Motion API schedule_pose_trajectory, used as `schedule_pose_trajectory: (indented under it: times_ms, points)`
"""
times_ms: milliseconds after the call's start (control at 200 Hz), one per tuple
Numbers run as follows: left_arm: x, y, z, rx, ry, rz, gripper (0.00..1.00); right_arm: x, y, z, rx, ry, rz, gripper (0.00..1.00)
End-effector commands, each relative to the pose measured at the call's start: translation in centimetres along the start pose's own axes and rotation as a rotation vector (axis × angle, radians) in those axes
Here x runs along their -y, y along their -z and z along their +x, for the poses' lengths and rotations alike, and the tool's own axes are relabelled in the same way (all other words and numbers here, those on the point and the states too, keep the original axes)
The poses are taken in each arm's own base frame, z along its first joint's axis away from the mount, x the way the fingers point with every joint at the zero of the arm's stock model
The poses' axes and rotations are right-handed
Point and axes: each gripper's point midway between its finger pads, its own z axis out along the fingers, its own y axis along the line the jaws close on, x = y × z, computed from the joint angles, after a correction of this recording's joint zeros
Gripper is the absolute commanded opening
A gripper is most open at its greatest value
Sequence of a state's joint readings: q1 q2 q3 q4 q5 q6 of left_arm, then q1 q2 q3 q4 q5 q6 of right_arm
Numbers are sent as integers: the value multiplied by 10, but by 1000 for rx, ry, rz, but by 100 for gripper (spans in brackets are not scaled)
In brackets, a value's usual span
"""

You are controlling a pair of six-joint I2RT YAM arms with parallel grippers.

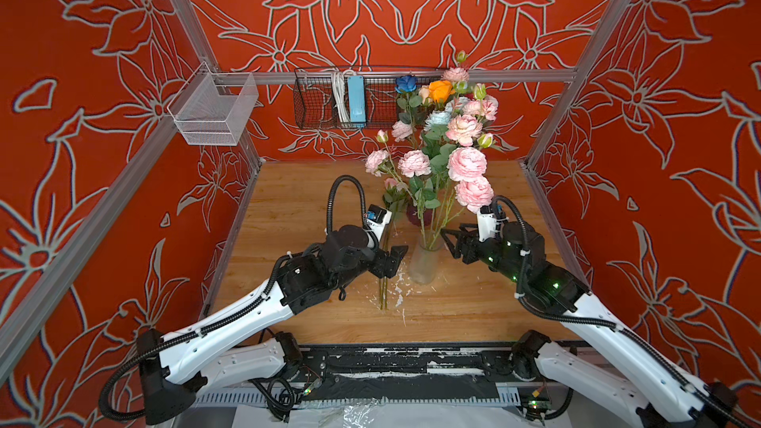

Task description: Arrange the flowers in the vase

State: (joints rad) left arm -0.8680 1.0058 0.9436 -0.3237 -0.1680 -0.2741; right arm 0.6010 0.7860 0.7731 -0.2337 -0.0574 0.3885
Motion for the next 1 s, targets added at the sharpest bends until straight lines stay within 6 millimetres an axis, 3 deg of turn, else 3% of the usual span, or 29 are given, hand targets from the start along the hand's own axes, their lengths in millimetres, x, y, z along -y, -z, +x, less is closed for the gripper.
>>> schedule_pose_trajectory:
  times_ms: [0,165,300,696,841,996]
  points:
    - [-40,-13,28,-66,126,-131,77,-3,11,-5,1,14,-9,71]
    - [-73,-41,61,-175,240,-197,68,-1,24,-4,15,-8,-3,68]
    - [-83,-66,83,-269,269,-221,63,2,38,-3,31,-12,9,67]
    - [-90,-141,99,-424,241,-236,49,5,45,-2,27,25,27,66]
    - [-93,-157,99,-442,222,-251,46,0,48,-4,18,27,5,66]
    - [-99,-172,100,-474,189,-278,33,4,58,-1,27,18,18,66]
